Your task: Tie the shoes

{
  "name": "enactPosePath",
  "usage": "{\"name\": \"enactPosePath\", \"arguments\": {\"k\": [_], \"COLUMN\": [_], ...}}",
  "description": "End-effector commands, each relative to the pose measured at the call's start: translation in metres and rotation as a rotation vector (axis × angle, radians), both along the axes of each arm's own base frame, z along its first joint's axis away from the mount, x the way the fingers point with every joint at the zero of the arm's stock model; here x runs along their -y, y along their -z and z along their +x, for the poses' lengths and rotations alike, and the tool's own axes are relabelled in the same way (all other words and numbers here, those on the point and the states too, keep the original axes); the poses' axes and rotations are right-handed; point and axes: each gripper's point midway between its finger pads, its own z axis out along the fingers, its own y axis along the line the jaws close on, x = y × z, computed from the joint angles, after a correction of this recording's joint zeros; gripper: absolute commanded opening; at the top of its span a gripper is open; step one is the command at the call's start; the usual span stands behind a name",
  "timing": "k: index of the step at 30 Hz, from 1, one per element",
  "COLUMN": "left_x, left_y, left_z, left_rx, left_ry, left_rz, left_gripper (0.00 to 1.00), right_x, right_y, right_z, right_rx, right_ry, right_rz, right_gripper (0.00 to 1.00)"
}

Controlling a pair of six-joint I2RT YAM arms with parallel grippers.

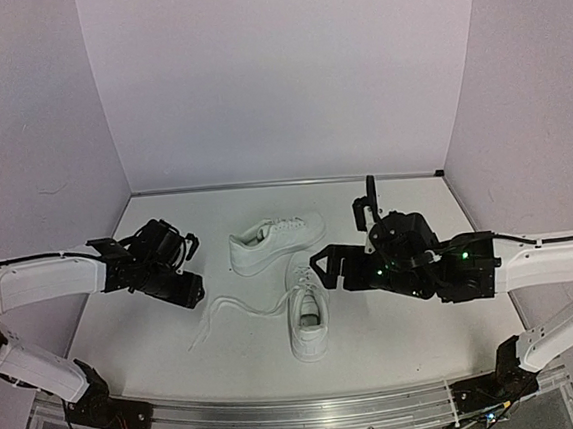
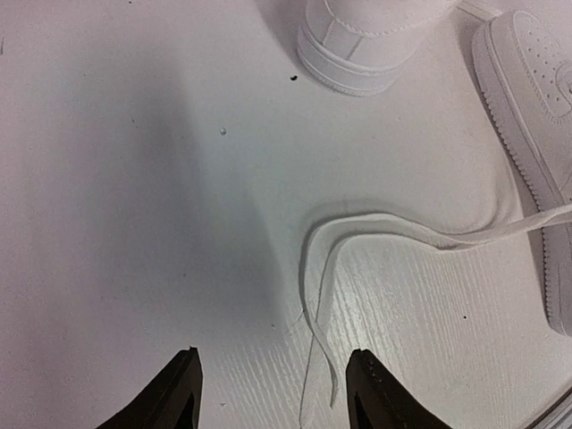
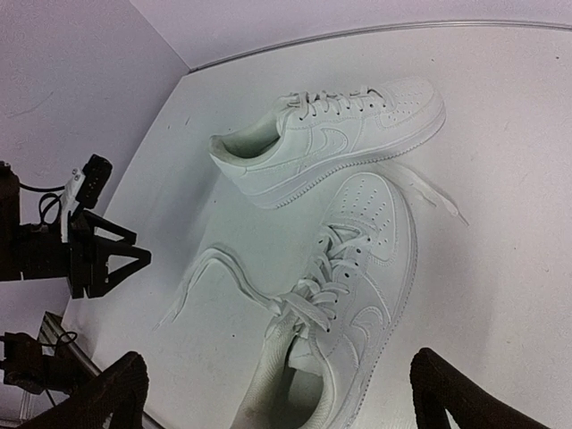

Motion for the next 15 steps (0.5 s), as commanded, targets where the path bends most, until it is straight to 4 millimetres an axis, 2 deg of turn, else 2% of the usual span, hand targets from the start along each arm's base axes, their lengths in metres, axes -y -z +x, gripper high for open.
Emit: {"name": "enactPosePath", "arguments": {"k": [1, 6, 12, 15], "left_x": [0.028, 0.031, 0.033, 0.036], "left_y": [-0.001, 0.011, 0.03, 0.037], "left_z": [0.016, 0.025, 0.032, 0.033], "left_rx": [-0.01, -0.023, -0.056, -0.076], "left_ry": [0.08, 0.071, 0.079, 0.092], "left_rz": [-0.028, -0.009, 0.004, -0.003], "left_gripper": [0.56, 0.45, 0.34, 0.32], "right_x": [-0.016, -0.03, -0.025, -0.019], "right_y": [-0.008, -0.004, -0.006, -0.011], "right_z": [0.005, -0.001, -0.002, -0.003], "right_rx": [0.017, -0.006, -0.001, 0.005], "right_ry": [-0.032, -0.105, -0.099, -0.084], "right_rz": [-0.049, -0.076, -0.069, -0.054], "right_gripper": [0.98, 0.98, 0.98, 0.98]}}
